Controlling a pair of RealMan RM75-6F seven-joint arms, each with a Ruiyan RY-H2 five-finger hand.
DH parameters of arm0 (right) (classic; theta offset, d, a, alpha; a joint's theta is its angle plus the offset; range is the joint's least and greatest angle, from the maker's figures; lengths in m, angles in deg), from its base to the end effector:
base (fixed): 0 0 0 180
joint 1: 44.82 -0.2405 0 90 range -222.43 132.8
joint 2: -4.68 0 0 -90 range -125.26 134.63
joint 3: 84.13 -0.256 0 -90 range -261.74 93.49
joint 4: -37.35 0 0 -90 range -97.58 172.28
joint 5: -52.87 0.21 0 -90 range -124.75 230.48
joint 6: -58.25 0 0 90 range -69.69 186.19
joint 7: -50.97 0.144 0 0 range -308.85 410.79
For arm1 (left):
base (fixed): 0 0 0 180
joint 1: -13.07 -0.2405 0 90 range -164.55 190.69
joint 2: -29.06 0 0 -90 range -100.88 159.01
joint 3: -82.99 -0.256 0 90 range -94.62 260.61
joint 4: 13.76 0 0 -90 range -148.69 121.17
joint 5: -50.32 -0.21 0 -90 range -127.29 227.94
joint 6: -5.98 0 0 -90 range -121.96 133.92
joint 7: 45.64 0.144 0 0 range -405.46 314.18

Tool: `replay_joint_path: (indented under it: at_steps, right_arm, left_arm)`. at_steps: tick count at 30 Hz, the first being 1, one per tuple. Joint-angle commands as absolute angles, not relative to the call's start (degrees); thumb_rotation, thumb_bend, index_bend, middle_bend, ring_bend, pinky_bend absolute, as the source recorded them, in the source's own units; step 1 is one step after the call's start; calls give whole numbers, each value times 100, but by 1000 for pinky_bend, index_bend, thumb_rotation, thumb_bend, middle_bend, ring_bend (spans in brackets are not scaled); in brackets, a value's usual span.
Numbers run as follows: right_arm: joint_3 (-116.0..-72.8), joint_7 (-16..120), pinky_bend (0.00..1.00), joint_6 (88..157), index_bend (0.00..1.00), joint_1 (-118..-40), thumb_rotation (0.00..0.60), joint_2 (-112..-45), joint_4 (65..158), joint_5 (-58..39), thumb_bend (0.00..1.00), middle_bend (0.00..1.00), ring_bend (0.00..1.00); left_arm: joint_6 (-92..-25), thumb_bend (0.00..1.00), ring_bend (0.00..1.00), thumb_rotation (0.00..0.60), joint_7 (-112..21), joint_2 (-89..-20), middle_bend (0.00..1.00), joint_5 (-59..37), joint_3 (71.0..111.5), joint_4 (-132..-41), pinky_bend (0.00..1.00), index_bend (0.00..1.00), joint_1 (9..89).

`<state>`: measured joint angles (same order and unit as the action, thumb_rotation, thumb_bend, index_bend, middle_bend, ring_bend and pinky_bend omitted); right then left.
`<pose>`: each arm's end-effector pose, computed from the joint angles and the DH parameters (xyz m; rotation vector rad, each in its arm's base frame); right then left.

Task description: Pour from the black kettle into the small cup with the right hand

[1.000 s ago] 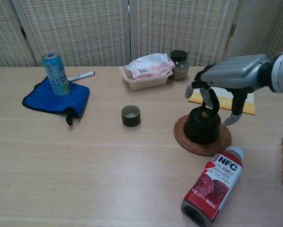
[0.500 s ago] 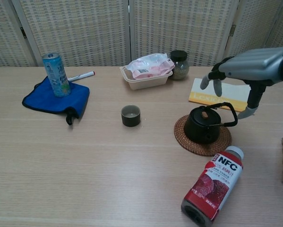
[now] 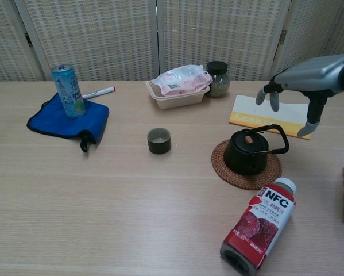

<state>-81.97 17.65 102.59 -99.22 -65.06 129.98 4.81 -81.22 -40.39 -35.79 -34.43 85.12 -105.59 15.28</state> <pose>-0.1817 -0.3618 0.0488 2.0681 -0.7218 0.3987 -0.3213 0.1637 0.1602 -1.3559 -0.8560 -0.8082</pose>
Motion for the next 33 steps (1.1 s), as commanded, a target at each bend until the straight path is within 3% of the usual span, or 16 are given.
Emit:
replay_joint_path:
  at_steps: [1, 11, 21, 33]
  right_arm:
    - [-8166, 1823, 0, 10136, 201, -9930, 600, -6626, 12834, 474, 0, 312, 53]
    - [-8044, 1959, 0, 9945, 201, -9878, 600, -6777, 12711, 203, 0, 323, 52]
    - [-7802, 1995, 0, 10404, 201, -9479, 600, -6680, 13198, -374, 0, 329, 52]
    - [-7767, 1610, 0, 11557, 201, -8976, 600, -6377, 13979, -1357, 0, 311, 52]
  left_arm:
    - [-8123, 0, 154, 600, -4034, -3575, 84, -3423, 8516, -10569, 103, 254, 1522]
    - [-8145, 0, 154, 600, -4049, -3571, 84, -3450, 8507, -10581, 103, 254, 1510]
    - [-8183, 0, 154, 600, -4165, -3543, 84, -3470, 8504, -10537, 103, 254, 1484]
    - [-8227, 0, 154, 600, -4274, -3523, 84, -3502, 8493, -10506, 103, 254, 1450]
